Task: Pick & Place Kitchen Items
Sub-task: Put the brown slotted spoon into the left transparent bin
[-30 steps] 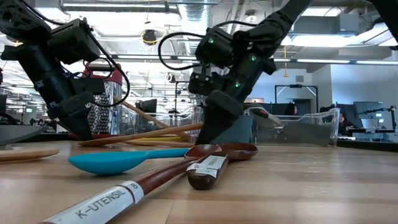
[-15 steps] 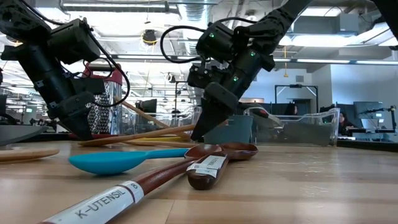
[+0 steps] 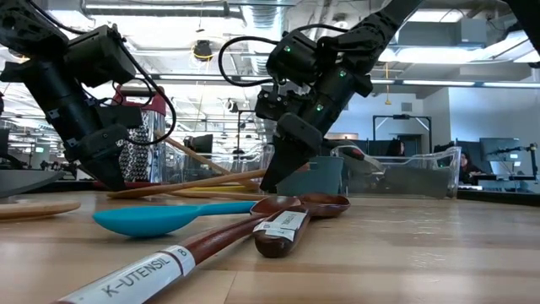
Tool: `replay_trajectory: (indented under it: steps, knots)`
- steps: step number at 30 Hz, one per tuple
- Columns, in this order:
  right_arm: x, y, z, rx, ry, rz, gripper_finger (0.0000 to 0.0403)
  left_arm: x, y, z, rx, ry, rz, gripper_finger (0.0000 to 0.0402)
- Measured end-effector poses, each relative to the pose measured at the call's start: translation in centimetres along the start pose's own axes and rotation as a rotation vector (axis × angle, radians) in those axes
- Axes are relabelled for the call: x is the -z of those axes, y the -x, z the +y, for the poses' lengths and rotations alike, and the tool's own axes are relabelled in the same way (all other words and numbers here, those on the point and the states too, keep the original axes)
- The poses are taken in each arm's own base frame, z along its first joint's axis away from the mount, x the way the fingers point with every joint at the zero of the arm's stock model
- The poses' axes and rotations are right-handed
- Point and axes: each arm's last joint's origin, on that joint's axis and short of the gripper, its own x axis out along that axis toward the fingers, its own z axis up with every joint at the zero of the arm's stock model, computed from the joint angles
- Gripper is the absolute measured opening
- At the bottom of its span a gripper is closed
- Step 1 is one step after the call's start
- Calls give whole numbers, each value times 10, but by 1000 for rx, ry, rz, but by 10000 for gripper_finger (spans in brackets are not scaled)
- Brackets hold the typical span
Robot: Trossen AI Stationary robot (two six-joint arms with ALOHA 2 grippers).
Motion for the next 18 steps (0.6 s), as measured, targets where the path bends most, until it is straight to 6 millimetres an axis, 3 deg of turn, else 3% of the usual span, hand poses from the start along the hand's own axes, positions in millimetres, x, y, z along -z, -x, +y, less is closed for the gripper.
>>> replay_trajectory:
  steps: [7,18]
  knots:
    - [-1,0,1,-14,9,-4,88,-6,9,1,31,-65,-92,2]
    - [-1,2,1,-12,9,-2,88,-23,54,6,214,-33,-391,2]
